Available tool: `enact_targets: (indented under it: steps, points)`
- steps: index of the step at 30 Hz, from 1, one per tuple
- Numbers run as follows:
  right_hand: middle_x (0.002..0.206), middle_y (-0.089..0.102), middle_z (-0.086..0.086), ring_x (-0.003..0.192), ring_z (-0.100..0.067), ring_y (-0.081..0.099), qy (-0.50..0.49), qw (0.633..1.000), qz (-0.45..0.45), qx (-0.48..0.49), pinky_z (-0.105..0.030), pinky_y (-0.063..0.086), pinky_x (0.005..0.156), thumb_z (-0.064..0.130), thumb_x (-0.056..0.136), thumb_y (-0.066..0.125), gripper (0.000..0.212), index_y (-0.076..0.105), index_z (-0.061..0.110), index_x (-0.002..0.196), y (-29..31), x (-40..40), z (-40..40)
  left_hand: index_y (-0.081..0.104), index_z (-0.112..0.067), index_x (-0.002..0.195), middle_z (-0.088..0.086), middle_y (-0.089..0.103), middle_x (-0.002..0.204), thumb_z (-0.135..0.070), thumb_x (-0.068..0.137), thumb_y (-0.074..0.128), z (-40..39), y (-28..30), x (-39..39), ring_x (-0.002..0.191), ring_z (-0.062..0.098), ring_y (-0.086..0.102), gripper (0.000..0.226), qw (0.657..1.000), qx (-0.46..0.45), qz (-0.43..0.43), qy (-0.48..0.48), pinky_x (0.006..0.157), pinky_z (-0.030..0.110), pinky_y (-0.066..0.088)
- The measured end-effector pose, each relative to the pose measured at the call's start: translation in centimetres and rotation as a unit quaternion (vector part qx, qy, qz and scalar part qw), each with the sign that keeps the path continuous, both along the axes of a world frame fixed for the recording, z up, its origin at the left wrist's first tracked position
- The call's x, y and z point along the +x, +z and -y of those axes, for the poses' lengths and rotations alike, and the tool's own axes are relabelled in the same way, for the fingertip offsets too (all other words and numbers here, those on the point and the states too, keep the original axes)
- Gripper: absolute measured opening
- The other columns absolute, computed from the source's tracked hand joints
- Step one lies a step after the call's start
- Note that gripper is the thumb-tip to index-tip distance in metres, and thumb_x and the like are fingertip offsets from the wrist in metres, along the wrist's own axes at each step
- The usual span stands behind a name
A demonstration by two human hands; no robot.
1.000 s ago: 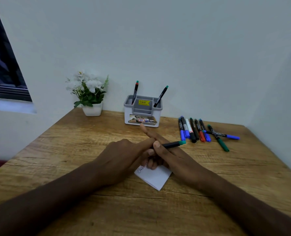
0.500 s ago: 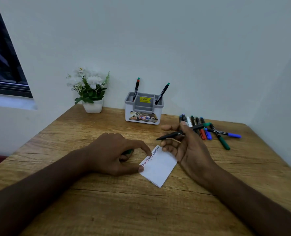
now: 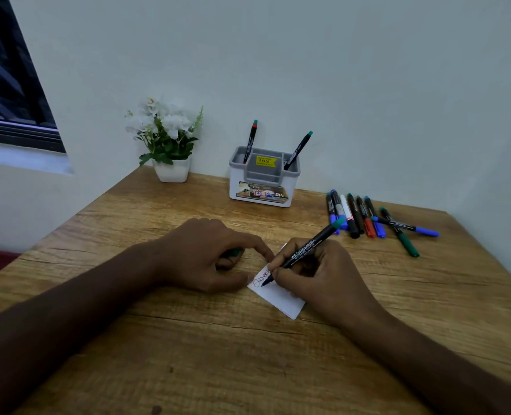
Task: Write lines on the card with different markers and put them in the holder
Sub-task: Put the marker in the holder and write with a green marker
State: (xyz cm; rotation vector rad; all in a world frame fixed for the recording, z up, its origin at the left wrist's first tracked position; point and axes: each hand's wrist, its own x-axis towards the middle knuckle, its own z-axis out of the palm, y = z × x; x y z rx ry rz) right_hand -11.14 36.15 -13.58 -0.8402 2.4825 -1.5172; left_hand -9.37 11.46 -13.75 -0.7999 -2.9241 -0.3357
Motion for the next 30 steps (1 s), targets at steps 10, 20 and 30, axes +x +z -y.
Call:
enact_targets:
  steps: [10, 20, 30]
  points:
    - [0.083, 0.079, 0.000, 0.078, -0.024, 0.073, 0.033, 0.999, -0.033, 0.005, -0.055, 0.059, 0.071, 0.056, 0.070, 0.067, 0.029, 0.078, 0.031, 0.080, -0.07, 0.24, 0.33, 0.047, -0.053, 0.133, -0.004, 0.054, 0.059, -0.064, 0.091, 0.061, -0.19, 0.00, 0.11, 0.057, 0.012, 0.055, 0.045, 1.000, -0.007, -0.013, -0.005, 0.052, 0.038, 0.046]
    - [0.083, 0.079, 0.003, 0.079, -0.020, 0.073, 0.056, 0.997, -0.053, 0.001, -0.049, 0.060, 0.070, 0.053, 0.073, 0.068, 0.022, 0.076, 0.033, 0.078, -0.48, -0.07, 0.13, 0.044, -0.057, 0.132, -0.004, 0.056, 0.061, -0.067, 0.089, 0.058, -0.17, 0.15, 0.12, 0.059, 0.011, 0.055, 0.046, 1.000, -0.008, 0.001, 0.001, 0.053, 0.036, 0.046]
    - [0.084, 0.079, -0.002, 0.078, -0.028, 0.073, 0.025, 0.999, -0.033, -0.009, -0.056, 0.060, 0.071, 0.030, 0.081, 0.074, 0.004, 0.076, 0.028, 0.079, -0.72, -0.53, 0.09, 0.046, -0.055, 0.133, -0.004, 0.055, 0.060, -0.069, 0.089, 0.056, -0.19, 0.19, 0.20, 0.058, 0.011, 0.055, 0.047, 1.000, -0.004, -0.001, -0.003, 0.053, 0.038, 0.046]
